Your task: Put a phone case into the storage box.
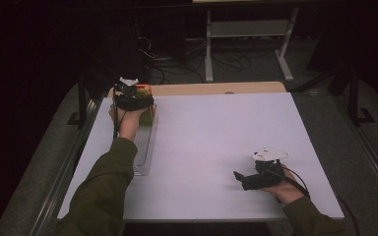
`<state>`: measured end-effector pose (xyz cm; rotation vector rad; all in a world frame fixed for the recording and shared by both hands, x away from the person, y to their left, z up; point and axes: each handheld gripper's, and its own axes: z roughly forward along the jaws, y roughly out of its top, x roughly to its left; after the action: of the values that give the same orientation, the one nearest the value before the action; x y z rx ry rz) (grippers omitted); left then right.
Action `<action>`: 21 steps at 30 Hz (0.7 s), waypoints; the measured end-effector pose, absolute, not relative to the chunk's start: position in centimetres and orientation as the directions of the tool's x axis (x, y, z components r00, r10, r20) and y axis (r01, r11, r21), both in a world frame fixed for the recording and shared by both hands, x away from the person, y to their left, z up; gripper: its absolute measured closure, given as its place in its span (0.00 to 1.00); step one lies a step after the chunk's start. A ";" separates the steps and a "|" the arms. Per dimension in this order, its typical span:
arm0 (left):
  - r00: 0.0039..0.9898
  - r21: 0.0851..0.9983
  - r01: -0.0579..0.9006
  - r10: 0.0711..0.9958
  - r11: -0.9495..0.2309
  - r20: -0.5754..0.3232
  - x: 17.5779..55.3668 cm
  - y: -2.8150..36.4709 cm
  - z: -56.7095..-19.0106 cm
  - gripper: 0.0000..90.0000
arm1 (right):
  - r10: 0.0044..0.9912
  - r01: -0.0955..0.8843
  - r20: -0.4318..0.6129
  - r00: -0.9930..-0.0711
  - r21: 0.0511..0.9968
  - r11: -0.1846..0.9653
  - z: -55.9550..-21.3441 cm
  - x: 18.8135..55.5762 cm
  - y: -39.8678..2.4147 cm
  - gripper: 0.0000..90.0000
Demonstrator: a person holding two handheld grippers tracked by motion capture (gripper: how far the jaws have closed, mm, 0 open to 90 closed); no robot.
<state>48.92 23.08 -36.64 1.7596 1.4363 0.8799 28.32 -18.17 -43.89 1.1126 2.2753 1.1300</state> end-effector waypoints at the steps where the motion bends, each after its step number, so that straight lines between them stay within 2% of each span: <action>1: 0.152 0.848 0.511 0.986 -0.137 0.068 49.0 23.0 -36.7 0.16 | 0.784 0.496 0.027 -0.620 0.788 0.365 -43.9 28.3 -18.1 0.00; 11: 0.155 0.854 0.503 0.986 -0.128 0.056 49.6 23.1 -37.2 0.11 | 0.783 0.496 0.026 -0.622 0.786 0.368 -43.9 28.3 -18.1 0.00; 21: 0.167 0.865 0.492 0.986 -0.103 0.022 49.6 23.5 -37.1 0.00 | 0.782 0.494 0.025 -0.623 0.787 0.369 -43.9 28.3 -18.1 0.00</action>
<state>49.56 23.51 -37.09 1.7036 1.4208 0.8431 28.33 -18.13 -43.91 1.1159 2.2817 1.1292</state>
